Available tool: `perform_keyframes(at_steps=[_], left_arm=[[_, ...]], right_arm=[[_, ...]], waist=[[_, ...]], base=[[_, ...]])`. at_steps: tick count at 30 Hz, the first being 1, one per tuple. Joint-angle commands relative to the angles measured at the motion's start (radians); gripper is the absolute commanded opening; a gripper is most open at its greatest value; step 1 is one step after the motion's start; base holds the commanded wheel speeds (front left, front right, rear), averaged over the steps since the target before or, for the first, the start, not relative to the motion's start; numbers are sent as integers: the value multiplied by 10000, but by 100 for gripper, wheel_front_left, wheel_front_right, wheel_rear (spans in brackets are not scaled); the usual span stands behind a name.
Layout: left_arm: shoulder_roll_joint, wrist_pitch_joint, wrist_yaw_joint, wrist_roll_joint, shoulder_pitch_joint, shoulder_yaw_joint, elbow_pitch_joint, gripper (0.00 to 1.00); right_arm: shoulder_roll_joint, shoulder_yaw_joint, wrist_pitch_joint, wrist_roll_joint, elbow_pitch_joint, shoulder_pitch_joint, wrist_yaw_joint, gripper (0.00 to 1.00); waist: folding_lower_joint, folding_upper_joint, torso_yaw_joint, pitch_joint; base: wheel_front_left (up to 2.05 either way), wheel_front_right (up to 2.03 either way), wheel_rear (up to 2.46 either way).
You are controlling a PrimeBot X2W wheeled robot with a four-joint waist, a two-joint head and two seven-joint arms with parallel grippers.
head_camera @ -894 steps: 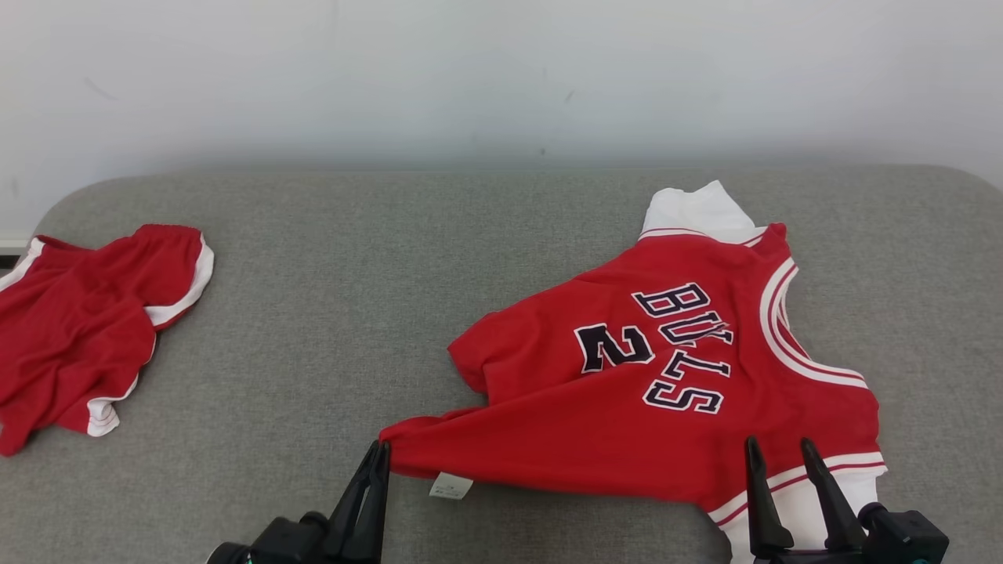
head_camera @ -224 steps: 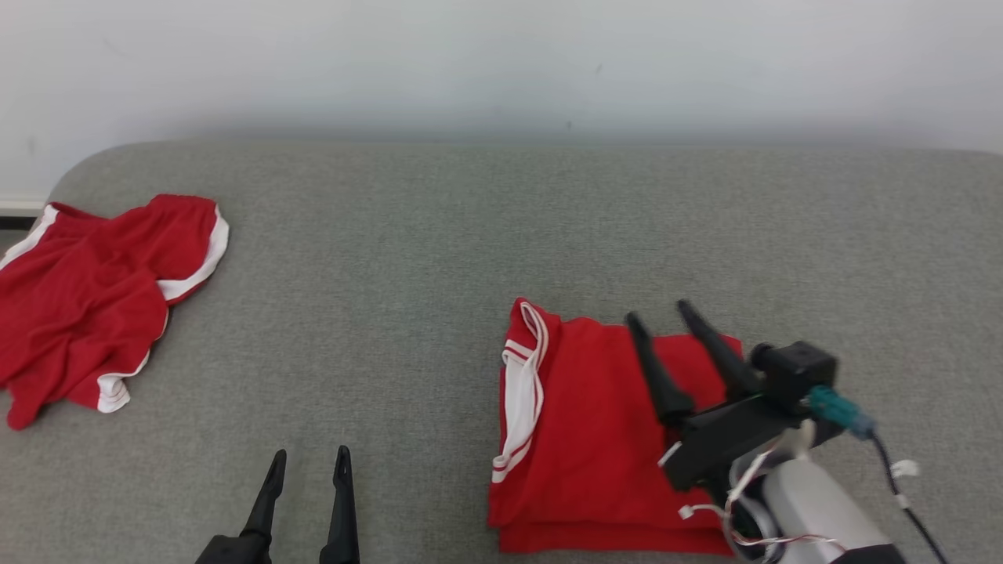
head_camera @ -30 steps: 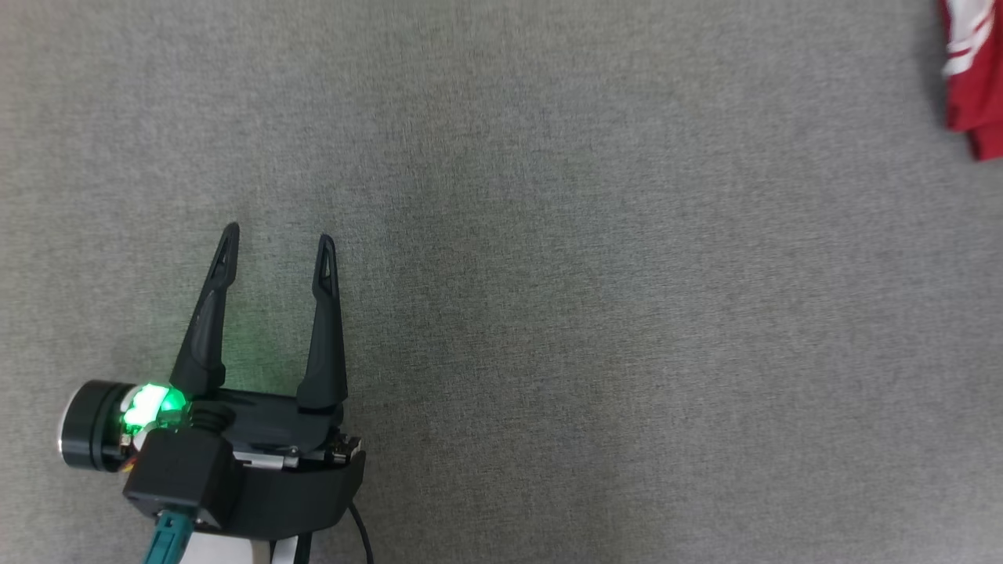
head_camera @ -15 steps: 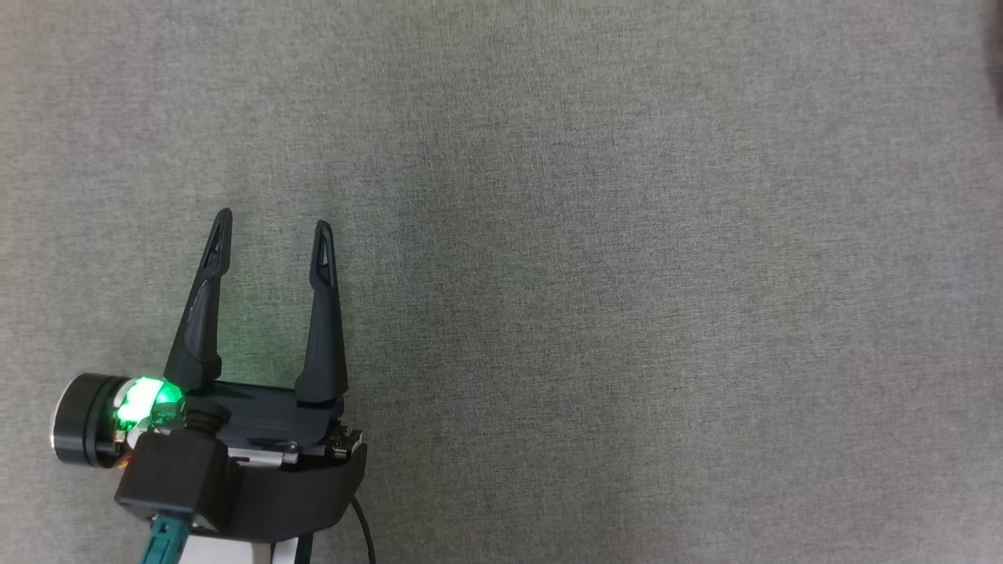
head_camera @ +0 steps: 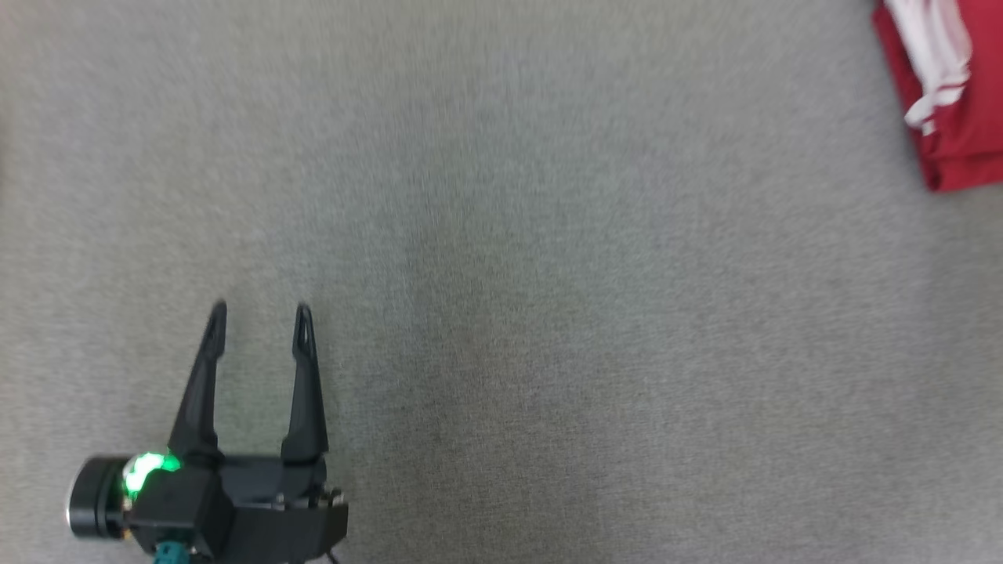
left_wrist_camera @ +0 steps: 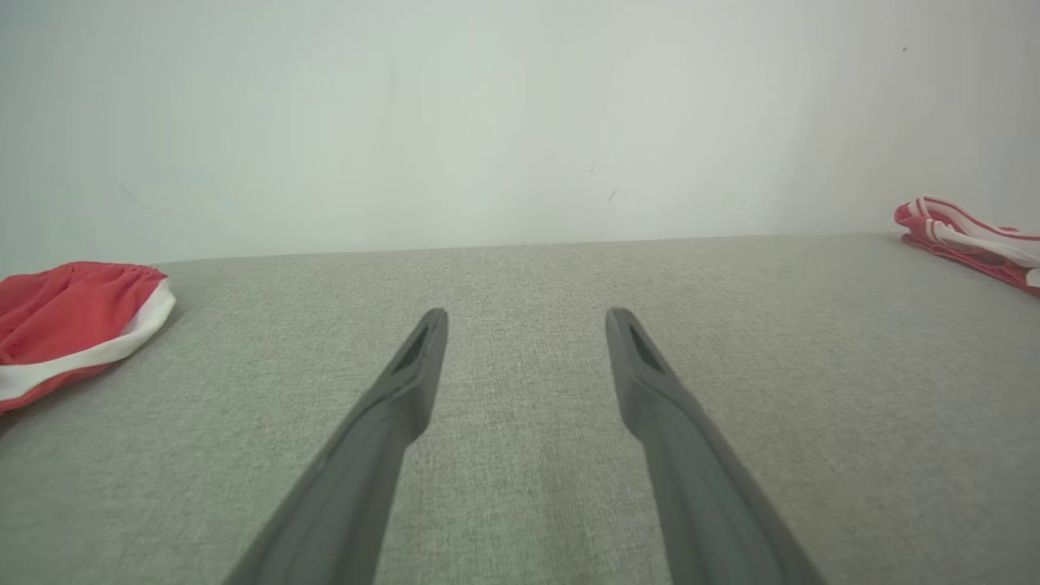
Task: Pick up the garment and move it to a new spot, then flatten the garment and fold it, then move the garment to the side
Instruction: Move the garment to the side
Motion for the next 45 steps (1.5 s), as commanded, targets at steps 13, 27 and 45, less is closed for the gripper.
perform_keyframes(at_steps=[13,27,45], left_arm=[[-8,-31,62,-438,1585,608,778,100],[-11,-31,41,-584,2243,833,1516,100],[-10,-31,-118,-432,2230,579,2176,100]], right_arm=[[2066,-1820,-154,636,-3973,4707,-26,100],[4359,-3220,-156,715,-6765,9584,-26,100],[6526,-3762,-157,299,-7591,12462,-26,100]], waist=[[1,0,117,-3056],[1,0,415,-4114],[1,0,715,-4594]], base=[[0,0,0],[0,0,0],[0,0,0]])
